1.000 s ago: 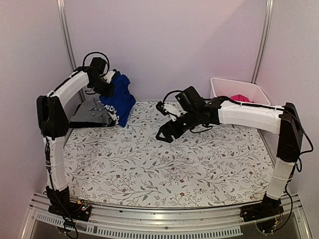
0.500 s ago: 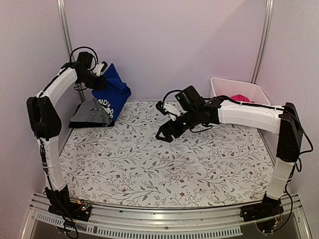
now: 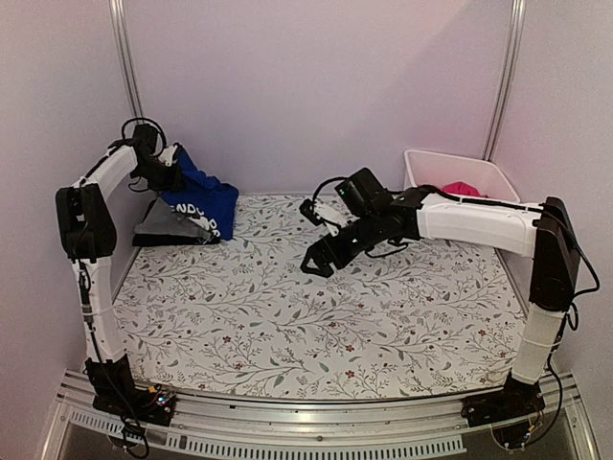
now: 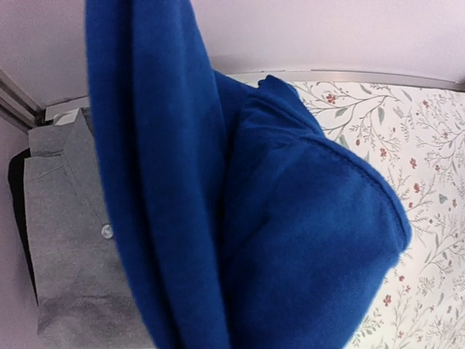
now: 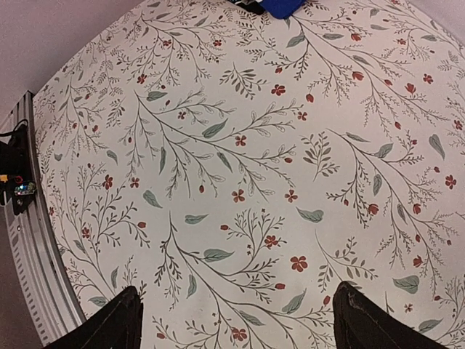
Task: Fold and stack the mixed laundry pile
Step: Place the square-folded T-shirt at the corner of the board, then adjust the square-folded T-shirt at the corner of the board, then pick up the crumpled trousers from the bin, then place the crumpled trousers at the center of the board.
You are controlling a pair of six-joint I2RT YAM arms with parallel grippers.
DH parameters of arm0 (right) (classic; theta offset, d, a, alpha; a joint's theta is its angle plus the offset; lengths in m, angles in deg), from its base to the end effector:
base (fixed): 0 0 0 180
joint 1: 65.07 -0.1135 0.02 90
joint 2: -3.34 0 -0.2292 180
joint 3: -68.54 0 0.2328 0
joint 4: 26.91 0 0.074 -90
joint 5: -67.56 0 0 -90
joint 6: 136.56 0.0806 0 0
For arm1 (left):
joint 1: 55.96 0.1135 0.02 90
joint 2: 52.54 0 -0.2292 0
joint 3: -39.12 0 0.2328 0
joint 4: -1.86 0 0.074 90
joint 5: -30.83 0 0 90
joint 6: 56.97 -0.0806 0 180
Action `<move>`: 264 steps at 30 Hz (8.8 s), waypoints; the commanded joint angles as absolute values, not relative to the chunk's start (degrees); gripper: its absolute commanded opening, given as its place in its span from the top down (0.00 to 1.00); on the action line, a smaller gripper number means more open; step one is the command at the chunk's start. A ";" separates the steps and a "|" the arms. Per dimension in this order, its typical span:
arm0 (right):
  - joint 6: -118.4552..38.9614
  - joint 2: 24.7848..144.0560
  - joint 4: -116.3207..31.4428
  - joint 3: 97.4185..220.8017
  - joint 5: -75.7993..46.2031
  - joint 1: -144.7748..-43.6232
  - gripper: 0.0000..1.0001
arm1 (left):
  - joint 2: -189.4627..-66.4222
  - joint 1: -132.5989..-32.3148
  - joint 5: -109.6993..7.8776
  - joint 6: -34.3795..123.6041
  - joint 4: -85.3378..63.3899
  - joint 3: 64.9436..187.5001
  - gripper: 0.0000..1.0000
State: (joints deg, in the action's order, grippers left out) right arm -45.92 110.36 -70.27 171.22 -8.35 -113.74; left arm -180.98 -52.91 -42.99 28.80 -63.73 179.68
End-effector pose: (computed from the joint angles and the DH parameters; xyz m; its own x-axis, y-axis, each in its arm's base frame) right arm 0.2637 0.3296 0.2025 -0.4978 -0.5496 -0.6710 -0.8310 0.5237 0.1876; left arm 0.4807 0.0031 0.2202 -0.7918 0.0288 -0.6101 0.1734 0.9684 -0.1794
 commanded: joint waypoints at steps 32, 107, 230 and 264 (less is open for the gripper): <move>-45.94 114.09 -75.64 175.27 -7.07 -113.34 0.09 | -183.89 -42.53 -49.65 43.26 -54.10 179.40 0.00; -45.94 106.99 -72.10 176.89 -13.13 -103.63 0.01 | -155.14 -46.31 -60.07 52.31 -46.40 151.26 0.00; 1.22 112.62 -12.21 225.86 12.29 -83.68 1.00 | -139.43 -74.31 -50.90 53.17 -18.41 129.46 0.00; -29.18 93.27 -68.14 164.98 -15.27 -88.69 0.12 | -133.48 -76.68 -44.35 48.95 -23.14 117.22 0.00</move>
State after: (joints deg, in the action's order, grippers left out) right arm -26.29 100.64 -60.78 170.24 -3.26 -94.98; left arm -129.77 -73.39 -46.77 51.34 -22.18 116.90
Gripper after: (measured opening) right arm 0.881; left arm 0.997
